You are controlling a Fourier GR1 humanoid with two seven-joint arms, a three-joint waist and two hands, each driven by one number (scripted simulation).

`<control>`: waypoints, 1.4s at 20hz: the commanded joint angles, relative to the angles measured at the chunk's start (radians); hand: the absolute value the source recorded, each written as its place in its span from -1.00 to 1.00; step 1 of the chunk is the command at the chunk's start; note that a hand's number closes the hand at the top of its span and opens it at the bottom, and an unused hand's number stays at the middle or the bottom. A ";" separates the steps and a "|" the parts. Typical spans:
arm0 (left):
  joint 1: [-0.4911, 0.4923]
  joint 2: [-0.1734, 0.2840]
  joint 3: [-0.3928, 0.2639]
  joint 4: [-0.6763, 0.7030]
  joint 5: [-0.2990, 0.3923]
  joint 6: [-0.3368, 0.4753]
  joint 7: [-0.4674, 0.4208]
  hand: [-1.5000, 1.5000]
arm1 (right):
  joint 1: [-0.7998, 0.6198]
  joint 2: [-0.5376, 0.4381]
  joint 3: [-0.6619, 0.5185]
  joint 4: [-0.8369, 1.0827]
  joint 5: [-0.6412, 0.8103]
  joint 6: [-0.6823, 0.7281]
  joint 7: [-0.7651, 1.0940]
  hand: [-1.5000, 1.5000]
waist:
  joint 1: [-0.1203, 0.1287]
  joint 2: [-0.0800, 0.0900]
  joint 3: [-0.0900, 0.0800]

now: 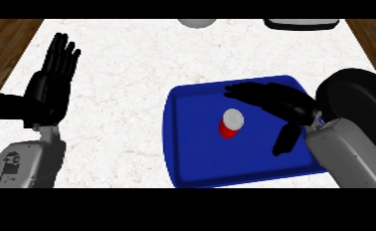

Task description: Pick the can from the tray and place it in the pot

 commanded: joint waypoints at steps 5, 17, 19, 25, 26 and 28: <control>-0.024 -0.011 0.018 0.014 -0.017 -0.005 0.005 0.00 | 0.086 0.066 -0.021 -0.009 0.141 -0.058 -0.056 -1.00 | -0.002 0.000 0.000; -0.007 -0.016 0.042 0.017 -0.006 -0.045 0.014 0.00 | 0.018 0.256 -0.028 0.221 0.332 -0.157 -0.022 -1.00 | 0.001 0.001 0.000; -0.053 -0.010 0.055 0.037 -0.021 -0.027 0.027 0.00 | 0.012 0.254 -0.046 0.152 0.322 -0.083 -0.018 -1.00 | -0.002 0.000 0.000; 0.014 -0.053 0.028 0.071 -0.043 -0.042 -0.062 0.00 | -0.024 0.333 -0.037 0.281 0.377 -0.115 -0.036 -1.00 | 0.001 0.001 0.000; -0.030 -0.044 0.023 0.015 -0.063 -0.010 -0.004 0.00 | 0.029 0.333 -0.032 0.228 0.377 -0.112 -0.044 -1.00 | -0.002 0.000 0.000; 0.009 -0.025 0.050 0.042 -0.031 -0.060 -0.057 0.00 | -0.022 0.303 -0.022 0.303 0.395 -0.152 -0.157 1.00 | 0.004 0.001 0.000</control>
